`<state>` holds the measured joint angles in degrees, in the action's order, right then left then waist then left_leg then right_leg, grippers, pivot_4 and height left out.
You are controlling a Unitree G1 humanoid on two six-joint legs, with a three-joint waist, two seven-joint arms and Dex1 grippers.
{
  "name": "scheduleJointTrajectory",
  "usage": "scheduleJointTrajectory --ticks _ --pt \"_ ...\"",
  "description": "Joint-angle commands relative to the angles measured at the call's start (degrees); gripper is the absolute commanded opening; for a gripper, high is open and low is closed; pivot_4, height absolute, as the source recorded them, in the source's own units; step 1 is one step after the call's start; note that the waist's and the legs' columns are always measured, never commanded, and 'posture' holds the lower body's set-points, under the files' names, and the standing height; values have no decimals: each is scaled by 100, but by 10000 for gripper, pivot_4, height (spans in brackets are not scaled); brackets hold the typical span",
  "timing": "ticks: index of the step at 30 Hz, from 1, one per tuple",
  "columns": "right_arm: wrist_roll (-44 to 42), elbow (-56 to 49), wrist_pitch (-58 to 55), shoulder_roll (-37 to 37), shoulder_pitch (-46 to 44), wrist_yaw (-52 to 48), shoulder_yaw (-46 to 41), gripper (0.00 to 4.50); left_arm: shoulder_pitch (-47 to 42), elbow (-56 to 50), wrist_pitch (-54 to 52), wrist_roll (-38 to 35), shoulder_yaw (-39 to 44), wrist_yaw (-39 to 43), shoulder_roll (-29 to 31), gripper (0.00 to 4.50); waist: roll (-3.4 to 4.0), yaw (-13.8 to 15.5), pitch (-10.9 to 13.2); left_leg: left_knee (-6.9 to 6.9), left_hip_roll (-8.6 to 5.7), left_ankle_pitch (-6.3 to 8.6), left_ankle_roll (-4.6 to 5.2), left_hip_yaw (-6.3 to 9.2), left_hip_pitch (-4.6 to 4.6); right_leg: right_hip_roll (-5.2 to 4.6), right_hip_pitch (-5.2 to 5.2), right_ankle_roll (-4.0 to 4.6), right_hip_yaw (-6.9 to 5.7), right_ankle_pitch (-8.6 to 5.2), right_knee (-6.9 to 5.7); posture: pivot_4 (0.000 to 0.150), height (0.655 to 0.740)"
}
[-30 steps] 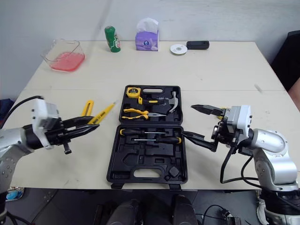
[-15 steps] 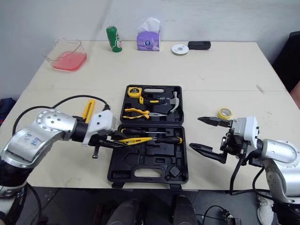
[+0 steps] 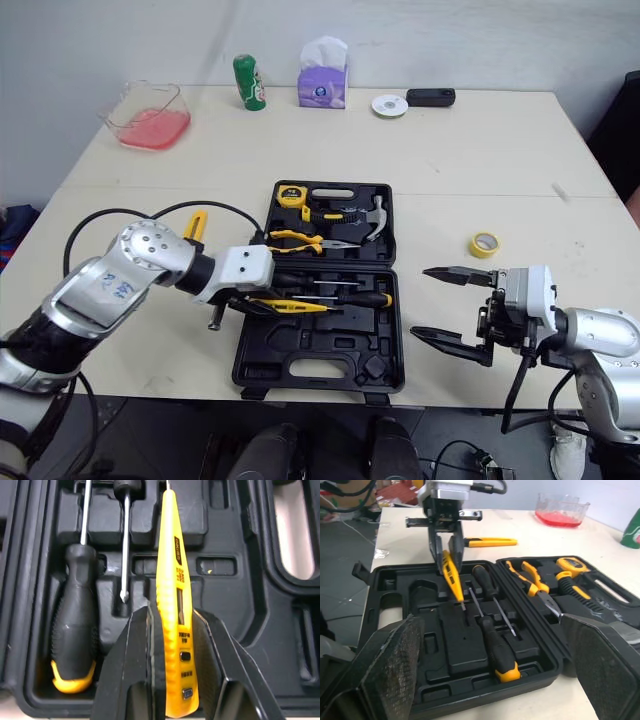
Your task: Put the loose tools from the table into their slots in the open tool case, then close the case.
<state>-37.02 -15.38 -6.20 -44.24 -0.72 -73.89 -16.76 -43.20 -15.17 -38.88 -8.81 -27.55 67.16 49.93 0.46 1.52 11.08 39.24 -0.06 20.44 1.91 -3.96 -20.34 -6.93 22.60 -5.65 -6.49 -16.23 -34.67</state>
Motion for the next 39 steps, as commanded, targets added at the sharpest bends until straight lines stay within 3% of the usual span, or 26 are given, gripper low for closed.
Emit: scheduleJointTrajectory --ticks 1,16,39 --pt "-121 -78 52 -37 31 -42 -155 45000 -181 38 -82 267 -117 75 -48 4826 -1 -1 1 0 0 0 0 0 -1 1 0 0 0 0 0 1500 7400" --pt "-69 -155 127 50 179 87 -115 45000 -438 458 -144 792 -422 237 -529 4826 -3 0 2 9 2 -1 1 3 -1 6 -2 -4 8 2 -4 1500 7400" --pt "-46 3 347 74 191 -11 -44 45000 -351 629 -80 1181 -727 646 -311 4826 -3 -17 0 21 6 -1 1 0 7 10 -6 -3 20 2 -18 1500 7400"
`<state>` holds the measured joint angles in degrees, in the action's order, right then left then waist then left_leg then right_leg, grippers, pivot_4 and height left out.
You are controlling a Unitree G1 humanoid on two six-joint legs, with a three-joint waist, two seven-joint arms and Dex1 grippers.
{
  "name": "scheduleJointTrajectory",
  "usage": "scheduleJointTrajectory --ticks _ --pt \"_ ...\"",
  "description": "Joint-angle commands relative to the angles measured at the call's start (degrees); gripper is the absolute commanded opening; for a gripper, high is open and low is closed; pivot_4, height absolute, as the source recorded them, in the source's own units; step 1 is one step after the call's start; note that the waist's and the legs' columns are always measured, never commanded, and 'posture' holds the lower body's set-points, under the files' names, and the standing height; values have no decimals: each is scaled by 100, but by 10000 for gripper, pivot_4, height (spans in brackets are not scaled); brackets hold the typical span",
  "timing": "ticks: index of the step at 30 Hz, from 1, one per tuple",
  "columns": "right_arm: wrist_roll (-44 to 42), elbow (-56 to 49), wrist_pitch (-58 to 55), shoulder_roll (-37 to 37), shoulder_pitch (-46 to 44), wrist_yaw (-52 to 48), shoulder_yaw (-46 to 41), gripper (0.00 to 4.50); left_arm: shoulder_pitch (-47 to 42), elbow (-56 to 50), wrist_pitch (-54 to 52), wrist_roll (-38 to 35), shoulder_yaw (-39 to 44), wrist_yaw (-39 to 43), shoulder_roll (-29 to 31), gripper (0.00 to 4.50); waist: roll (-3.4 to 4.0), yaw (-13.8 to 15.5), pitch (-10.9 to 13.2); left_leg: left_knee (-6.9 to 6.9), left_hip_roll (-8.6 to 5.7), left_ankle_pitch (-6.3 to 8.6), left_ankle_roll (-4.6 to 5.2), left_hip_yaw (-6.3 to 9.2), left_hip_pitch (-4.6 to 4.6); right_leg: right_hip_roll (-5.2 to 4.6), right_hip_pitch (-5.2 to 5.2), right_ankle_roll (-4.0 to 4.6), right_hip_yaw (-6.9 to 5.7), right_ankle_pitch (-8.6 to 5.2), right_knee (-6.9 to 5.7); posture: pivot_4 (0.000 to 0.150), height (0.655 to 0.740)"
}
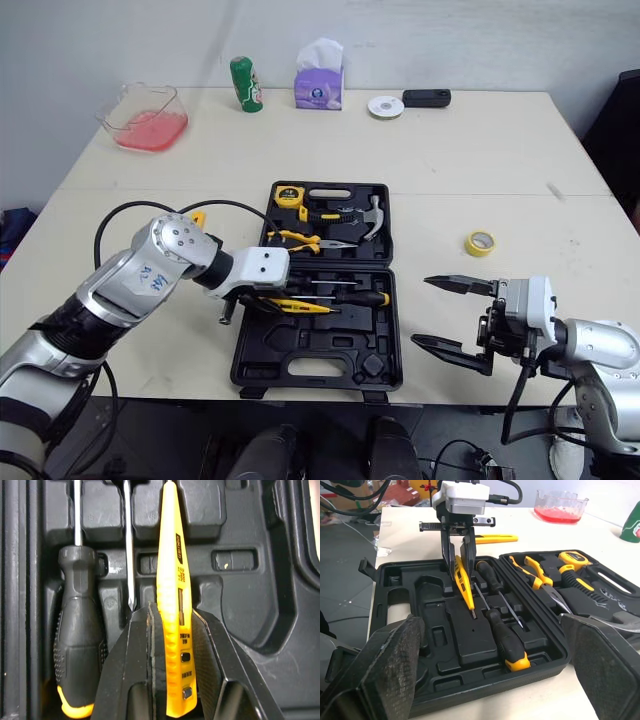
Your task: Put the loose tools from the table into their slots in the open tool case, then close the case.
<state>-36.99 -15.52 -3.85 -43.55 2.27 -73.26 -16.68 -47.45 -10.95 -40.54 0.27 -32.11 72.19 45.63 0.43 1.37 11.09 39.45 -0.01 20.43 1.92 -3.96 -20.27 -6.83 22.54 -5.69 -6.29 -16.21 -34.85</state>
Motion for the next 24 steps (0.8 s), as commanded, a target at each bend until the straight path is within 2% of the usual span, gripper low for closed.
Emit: scheduleJointTrajectory --ticks 1,12,14,17,24 --pt "-47 54 126 14 -137 -78 -50 45000 71 264 89 278 -244 143 117 4826 0 -4 0 0 0 0 0 -1 1 1 0 0 1 0 0 1500 7400" --pt "25 263 317 68 -125 -212 -21 45000 236 205 124 245 -83 -47 -95 4826 2 4 -2 13 2 0 1 -1 2 0 -2 1 3 0 -11 1500 7400" --pt "24 250 299 59 -117 -208 -18 45000 241 173 57 103 92 -91 -207 14910 1 5 -2 16 2 1 1 1 1 -1 -3 1 3 0 -14 1500 7400" --pt "11 209 263 46 -117 -177 -31 45000 207 -34 -46 -150 357 -4 -282 26418 1 7 -2 24 2 2 3 3 -2 -3 -3 0 2 0 -16 1500 7400" --pt "10 218 204 41 -212 -107 -9 45000 247 -376 -122 -812 1033 24 -309 26418 -1 6 0 36 3 5 6 7 -13 -4 0 0 -2 0 -16 1500 7400"
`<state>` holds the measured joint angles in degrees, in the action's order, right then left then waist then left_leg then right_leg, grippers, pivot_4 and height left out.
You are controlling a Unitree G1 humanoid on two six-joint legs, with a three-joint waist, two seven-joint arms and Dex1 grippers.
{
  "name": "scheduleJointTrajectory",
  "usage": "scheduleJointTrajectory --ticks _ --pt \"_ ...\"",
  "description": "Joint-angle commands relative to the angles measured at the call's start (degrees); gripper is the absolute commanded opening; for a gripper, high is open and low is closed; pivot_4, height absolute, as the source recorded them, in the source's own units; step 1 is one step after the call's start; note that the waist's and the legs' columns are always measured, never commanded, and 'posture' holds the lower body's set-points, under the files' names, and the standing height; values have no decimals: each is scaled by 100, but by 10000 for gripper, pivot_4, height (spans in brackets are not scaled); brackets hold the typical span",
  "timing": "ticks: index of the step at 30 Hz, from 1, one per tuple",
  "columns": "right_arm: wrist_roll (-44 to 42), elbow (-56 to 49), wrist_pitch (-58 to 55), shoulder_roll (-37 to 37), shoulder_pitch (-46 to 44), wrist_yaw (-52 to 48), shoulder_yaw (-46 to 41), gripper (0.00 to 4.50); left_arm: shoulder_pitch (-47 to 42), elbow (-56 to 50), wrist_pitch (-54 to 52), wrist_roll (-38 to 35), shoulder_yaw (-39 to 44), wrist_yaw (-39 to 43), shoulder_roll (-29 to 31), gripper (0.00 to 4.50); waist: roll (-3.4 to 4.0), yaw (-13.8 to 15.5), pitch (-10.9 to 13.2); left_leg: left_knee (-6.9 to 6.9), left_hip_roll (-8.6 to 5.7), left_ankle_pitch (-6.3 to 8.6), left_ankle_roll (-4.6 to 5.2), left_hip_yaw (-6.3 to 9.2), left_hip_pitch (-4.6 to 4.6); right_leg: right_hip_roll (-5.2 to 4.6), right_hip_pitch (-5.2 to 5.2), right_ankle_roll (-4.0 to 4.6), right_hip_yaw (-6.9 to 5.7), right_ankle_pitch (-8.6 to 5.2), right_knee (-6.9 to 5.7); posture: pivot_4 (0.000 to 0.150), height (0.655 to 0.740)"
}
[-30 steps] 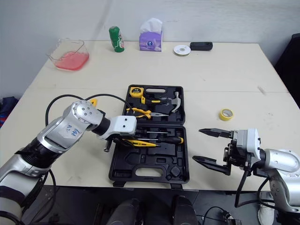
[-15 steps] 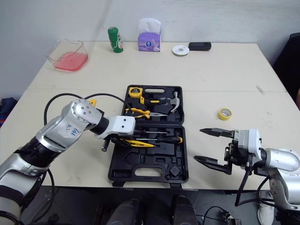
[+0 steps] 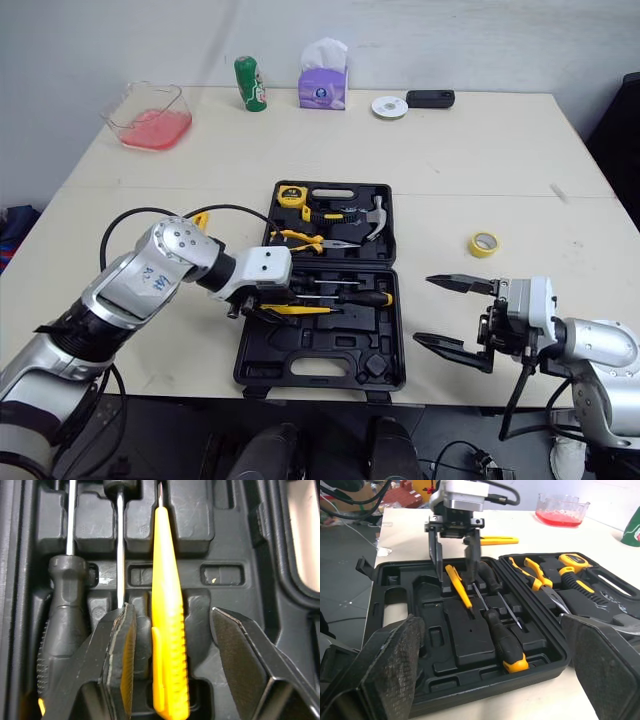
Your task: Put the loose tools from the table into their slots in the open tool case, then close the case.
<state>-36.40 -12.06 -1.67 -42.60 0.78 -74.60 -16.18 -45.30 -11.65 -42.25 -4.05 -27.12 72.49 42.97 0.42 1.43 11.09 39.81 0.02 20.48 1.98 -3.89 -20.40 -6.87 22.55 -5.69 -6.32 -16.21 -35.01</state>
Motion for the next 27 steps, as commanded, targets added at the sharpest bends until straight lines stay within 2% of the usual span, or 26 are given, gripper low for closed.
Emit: scheduleJointTrajectory --ticks 1,2,5,7,10,12,14,21,27 --pt "-51 -126 -22 -50 -76 38 -54 45000 68 -312 31 -515 694 -61 -109 26418 0 -2 0 1 0 0 0 0 0 0 0 0 0 0 0 1500 7400" --pt "-51 -126 -26 -48 -84 45 -52 45000 95 -318 10 -595 790 -103 -149 26418 0 -1 0 2 0 0 0 1 0 -2 0 0 0 0 -1 1500 7400" --pt "-48 -126 -95 -79 -114 78 -48 45000 545 -85 1204 -909 1540 -85 -156 26418 0 -11 0 4 0 1 -2 4 -1 -3 0 0 -2 0 -1 1500 7400" --pt "-36 -131 -136 -89 -125 88 -46 45000 788 -14 1544 -1109 1840 -50 -167 26418 1 -19 0 3 5 3 -5 3 0 -2 1 0 -2 0 1 1500 7400" --pt "-37 -147 -206 -109 -149 119 -54 45000 1257 -17 2171 -1327 2159 88 -119 17598 1 -11 0 7 7 3 -6 3 0 1 0 0 -4 0 -1 1500 7400" --pt "-36 -152 -243 -109 -159 129 -57 45000 1548 -35 2395 -1332 2189 106 -80 8666 1 -10 0 7 6 5 -5 3 0 -1 0 0 -3 0 0 1500 7400" --pt "-36 -161 -273 -110 -172 141 -50 45000 1798 56 2963 -992 1996 186 60 394 1 -6 0 7 5 7 -5 3 0 -2 0 0 -3 0 1 1500 7400" --pt "-19 -158 -271 -101 -157 149 -58 45000 2088 63 3002 -767 1675 -118 -64 394 1 -1 0 12 -2 13 4 3 -3 -25 -2 -1 -6 1 1 1500 7400" --pt "16 -188 -246 -60 -118 180 -53 45000 2005 180 2840 -476 1358 -475 -282 394 1 -3 0 12 -3 14 3 1 -3 -36 -1 -1 -19 1 -1 1500 7400"
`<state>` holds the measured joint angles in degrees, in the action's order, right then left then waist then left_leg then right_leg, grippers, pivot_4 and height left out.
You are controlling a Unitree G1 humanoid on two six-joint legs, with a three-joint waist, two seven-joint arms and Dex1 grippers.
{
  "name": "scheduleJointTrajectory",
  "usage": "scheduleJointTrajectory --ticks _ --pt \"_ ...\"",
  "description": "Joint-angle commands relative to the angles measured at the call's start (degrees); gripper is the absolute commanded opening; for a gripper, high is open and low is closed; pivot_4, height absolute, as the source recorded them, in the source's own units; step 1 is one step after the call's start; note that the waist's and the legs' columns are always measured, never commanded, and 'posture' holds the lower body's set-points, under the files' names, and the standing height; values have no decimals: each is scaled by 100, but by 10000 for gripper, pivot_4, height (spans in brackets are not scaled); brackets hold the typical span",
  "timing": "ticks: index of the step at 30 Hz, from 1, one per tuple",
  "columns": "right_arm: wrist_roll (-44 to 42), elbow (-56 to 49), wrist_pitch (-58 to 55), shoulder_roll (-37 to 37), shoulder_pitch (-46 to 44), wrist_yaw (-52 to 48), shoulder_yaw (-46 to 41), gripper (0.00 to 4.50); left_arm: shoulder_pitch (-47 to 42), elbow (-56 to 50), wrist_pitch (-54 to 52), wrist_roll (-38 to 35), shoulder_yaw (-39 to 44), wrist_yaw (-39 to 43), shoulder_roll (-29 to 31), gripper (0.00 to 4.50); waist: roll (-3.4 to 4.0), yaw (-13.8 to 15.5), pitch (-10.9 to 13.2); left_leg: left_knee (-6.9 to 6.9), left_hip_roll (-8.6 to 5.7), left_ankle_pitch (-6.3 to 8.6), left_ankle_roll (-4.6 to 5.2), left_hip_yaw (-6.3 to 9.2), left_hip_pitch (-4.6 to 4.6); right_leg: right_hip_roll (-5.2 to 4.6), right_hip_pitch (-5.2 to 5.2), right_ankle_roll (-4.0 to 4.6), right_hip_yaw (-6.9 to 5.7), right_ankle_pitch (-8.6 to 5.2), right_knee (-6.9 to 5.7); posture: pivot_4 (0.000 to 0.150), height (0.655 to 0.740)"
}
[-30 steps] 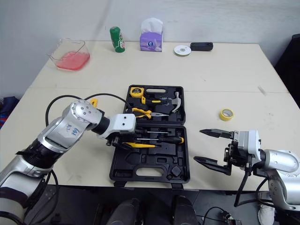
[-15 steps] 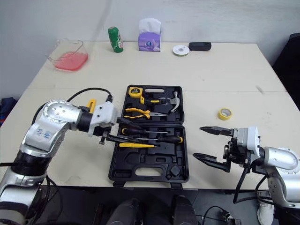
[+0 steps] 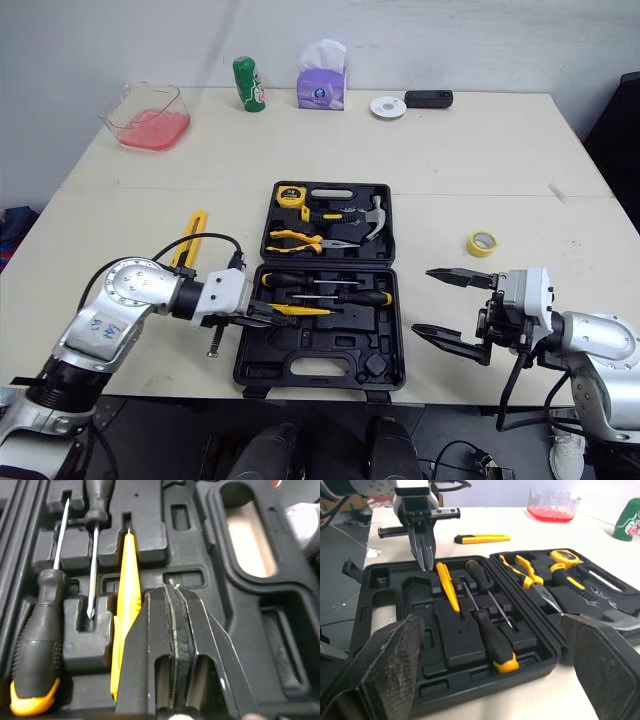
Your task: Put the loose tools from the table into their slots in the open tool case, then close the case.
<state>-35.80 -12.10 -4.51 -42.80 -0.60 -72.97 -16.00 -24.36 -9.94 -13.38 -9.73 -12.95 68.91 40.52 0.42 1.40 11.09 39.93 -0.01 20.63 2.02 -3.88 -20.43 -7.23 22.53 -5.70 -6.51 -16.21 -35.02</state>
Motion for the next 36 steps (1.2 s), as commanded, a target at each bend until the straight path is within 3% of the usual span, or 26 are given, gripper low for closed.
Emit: scheduleJointTrajectory --ticks 1,10,16,36 --pt "-41 -196 39 -33 32 30 -76 45000 -120 2 -56 117 -131 -73 -34 394 0 0 0 0 -1 0 0 0 0 1 0 0 -1 0 0 1500 7400" --pt "-47 -373 7 10 115 166 -53 45000 -454 217 -574 555 -355 -471 -130 394 0 19 0 1 -6 -1 3 2 2 2 -4 -1 -4 0 0 1500 7400" --pt "-46 -379 -8 24 109 193 -39 45000 -537 151 -753 366 -297 -325 -73 394 0 5 0 1 -9 -3 6 3 3 -18 -5 -4 -3 2 -1 1500 7400" --pt "-15 -205 185 118 266 23 -36 45000 -633 294 -334 295 14 -331 51 394 0 5 0 0 -10 -2 7 3 0 -14 -4 -4 -8 2 2 1500 7400"
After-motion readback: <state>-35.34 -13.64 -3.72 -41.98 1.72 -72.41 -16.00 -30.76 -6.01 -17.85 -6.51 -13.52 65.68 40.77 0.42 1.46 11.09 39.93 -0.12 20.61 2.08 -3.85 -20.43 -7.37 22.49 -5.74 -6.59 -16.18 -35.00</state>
